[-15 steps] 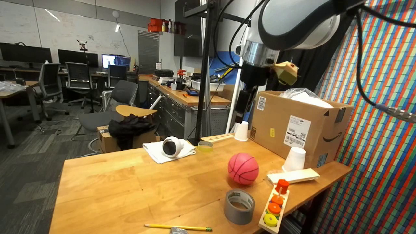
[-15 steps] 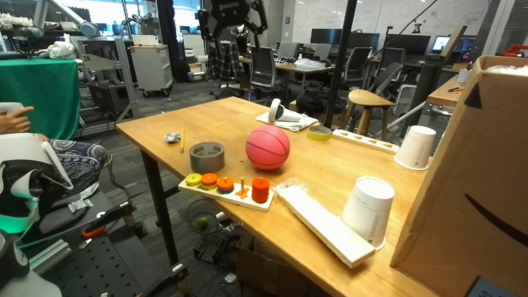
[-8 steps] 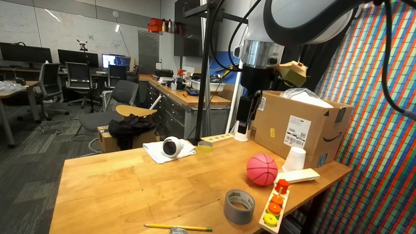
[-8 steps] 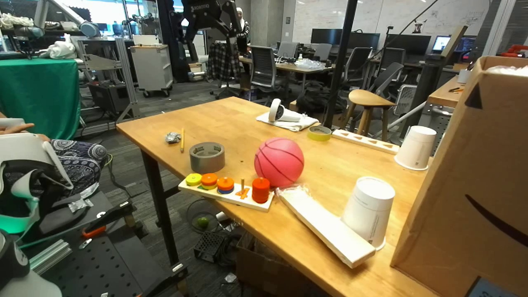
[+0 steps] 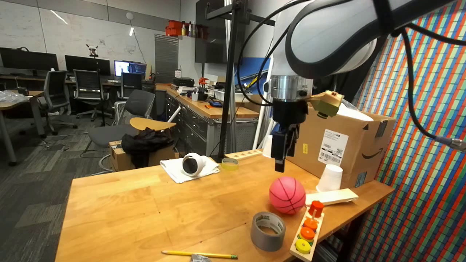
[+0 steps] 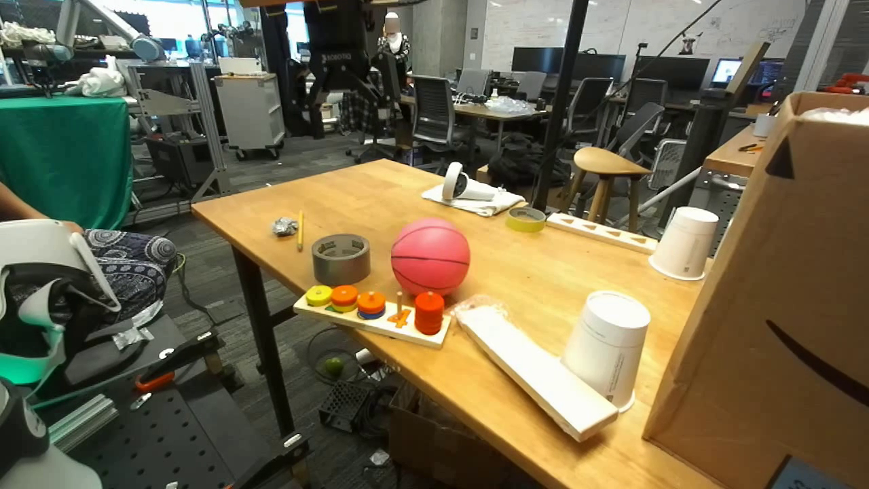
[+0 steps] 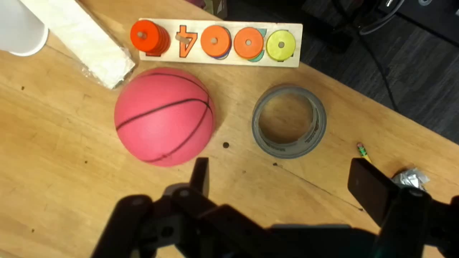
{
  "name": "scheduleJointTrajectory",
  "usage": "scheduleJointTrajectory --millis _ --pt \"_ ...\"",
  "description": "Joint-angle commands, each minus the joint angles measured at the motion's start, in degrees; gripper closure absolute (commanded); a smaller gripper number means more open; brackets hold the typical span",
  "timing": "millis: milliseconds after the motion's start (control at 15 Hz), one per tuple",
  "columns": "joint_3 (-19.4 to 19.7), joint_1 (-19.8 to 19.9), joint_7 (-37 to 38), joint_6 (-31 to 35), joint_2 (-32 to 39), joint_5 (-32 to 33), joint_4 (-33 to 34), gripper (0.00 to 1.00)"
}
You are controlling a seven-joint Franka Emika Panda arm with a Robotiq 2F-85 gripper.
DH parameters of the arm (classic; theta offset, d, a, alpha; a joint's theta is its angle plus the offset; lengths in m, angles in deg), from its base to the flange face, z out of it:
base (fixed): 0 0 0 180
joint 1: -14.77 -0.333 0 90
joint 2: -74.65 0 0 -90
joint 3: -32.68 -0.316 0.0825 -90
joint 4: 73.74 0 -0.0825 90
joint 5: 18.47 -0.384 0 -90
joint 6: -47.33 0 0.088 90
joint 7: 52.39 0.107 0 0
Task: Push the basketball to the right
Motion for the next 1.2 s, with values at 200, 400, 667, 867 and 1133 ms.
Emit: scheduleJointTrajectory --millis 200,400,667,867,1133 --pt "3.2 -1.1 -8.7 -5.2 8.7 -15.0 1.9 0.0" --pt "3.0 -0.4 -12.0 -7.7 11.8 -20.1 2.4 0.0" --pt "2.8 0.3 -16.2 -10.9 13.8 -22.6 3.0 0.0" --pt "2.6 0.8 -17.1 -11.2 15.0 -21.0 3.2 0.0" --pt "2.8 1.9 -17.6 -11.7 17.3 -20.6 2.8 0.0"
